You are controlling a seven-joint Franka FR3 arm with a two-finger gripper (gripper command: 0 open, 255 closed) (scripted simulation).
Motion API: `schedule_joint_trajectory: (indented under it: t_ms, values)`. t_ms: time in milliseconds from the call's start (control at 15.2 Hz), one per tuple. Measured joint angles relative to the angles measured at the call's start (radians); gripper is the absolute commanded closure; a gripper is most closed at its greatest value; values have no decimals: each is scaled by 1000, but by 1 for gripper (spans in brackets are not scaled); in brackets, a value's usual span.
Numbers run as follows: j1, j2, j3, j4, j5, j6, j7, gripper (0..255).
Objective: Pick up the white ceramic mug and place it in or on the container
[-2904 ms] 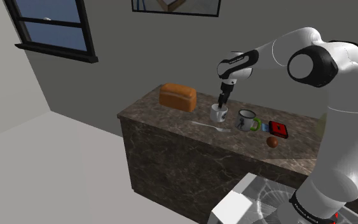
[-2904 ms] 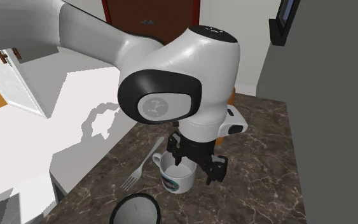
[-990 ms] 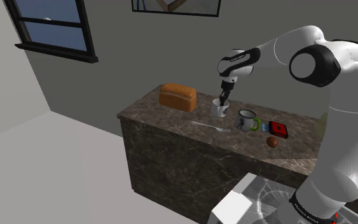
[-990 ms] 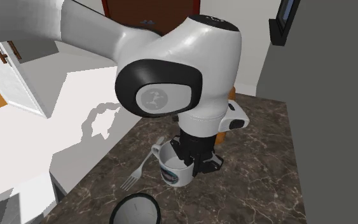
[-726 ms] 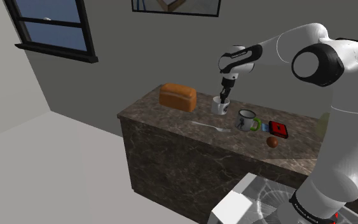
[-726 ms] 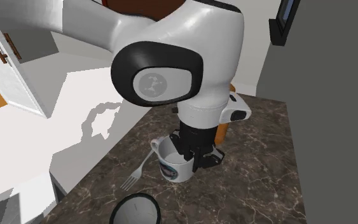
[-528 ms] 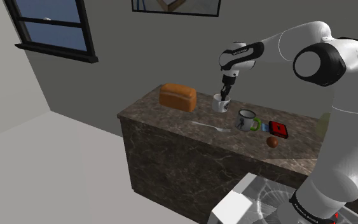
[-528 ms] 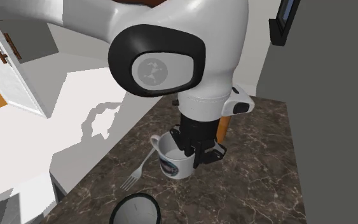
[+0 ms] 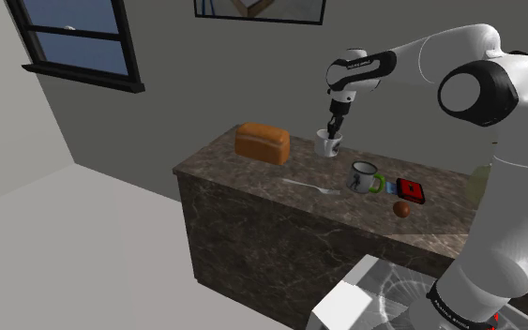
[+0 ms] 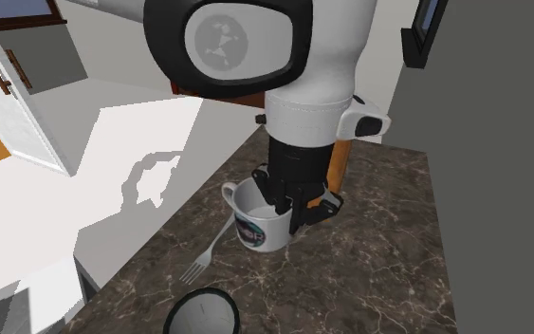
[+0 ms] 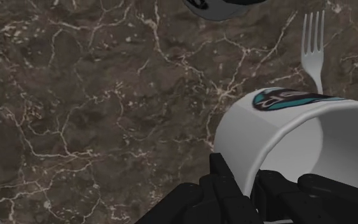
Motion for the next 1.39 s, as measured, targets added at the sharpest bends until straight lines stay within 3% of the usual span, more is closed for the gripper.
schedule_joint_trajectory:
  t_ms: [660,1386]
  values:
    - [-3,-12,-3,116,-8,-127,11,255]
    - [-37,-361,-53,-279,-121,-67,-54,255]
